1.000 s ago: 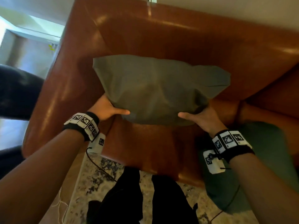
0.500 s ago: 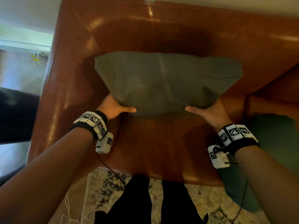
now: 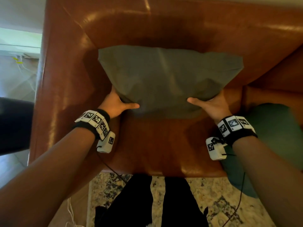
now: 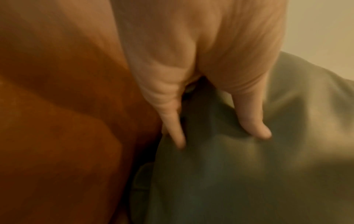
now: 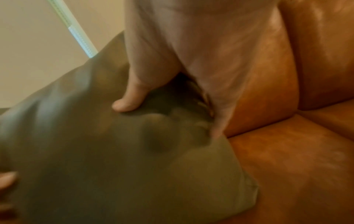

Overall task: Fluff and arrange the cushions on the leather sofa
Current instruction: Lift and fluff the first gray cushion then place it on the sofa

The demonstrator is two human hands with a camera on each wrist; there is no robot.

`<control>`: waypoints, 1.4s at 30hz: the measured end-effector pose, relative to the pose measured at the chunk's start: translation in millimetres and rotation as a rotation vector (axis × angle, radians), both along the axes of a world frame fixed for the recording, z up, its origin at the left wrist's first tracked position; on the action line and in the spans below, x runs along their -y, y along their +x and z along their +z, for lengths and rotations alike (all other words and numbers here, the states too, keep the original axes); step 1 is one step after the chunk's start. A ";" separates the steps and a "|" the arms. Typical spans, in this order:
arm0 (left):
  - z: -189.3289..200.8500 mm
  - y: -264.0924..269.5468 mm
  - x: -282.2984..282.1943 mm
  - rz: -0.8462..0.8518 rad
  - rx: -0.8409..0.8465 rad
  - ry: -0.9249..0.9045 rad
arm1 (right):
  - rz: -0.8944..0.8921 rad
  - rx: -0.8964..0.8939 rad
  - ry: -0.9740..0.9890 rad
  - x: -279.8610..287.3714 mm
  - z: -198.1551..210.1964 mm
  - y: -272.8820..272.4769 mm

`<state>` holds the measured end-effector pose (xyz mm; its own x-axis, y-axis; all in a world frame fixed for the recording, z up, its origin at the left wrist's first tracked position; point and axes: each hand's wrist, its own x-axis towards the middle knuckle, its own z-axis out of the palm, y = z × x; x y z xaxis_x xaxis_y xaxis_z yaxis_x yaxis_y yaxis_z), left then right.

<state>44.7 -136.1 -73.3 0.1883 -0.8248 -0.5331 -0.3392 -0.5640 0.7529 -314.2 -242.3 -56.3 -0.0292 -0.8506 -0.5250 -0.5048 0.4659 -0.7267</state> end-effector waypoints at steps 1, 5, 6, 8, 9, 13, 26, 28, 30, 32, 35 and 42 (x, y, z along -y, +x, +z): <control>3.3 -4.6 -5.0 0.012 0.059 -0.034 | -0.037 -0.114 -0.048 -4.7 1.4 4.2; 20.0 -28.6 -34.8 0.034 0.610 -0.226 | 0.034 -0.581 -0.482 -49.0 24.7 27.6; 21.1 -33.6 -41.6 -0.022 0.774 -0.303 | 0.116 -0.681 -0.600 -59.1 25.4 31.7; 20.6 -42.5 -46.1 -0.192 0.966 -0.507 | 0.317 -0.806 -0.814 -70.8 14.4 36.6; 17.2 -46.3 -43.7 -0.292 1.006 -0.596 | 0.420 -0.824 -0.903 -69.7 8.4 37.8; 6.4 -65.3 -13.1 -0.606 1.060 -0.760 | 0.775 -0.770 -1.062 -51.2 -6.1 42.7; 2.2 1.6 27.1 -0.613 1.260 -0.613 | 0.830 -0.897 -0.903 40.7 -4.9 -12.9; 12.4 7.5 19.0 -0.460 1.212 -0.445 | 0.768 -0.928 -0.794 40.0 2.9 -27.9; 23.8 4.7 14.6 -0.374 1.167 -0.369 | 0.783 -0.921 -0.797 31.0 10.4 -31.2; 35.6 -8.5 19.6 -0.418 1.148 -0.431 | 0.863 -0.854 -0.881 20.4 19.2 -17.1; 48.7 -32.6 49.5 -0.618 1.156 -0.566 | 1.001 -0.762 -1.025 23.7 37.2 30.0; 55.8 -10.6 101.8 -0.701 0.917 -0.333 | 1.054 -0.723 -0.648 71.2 52.9 84.8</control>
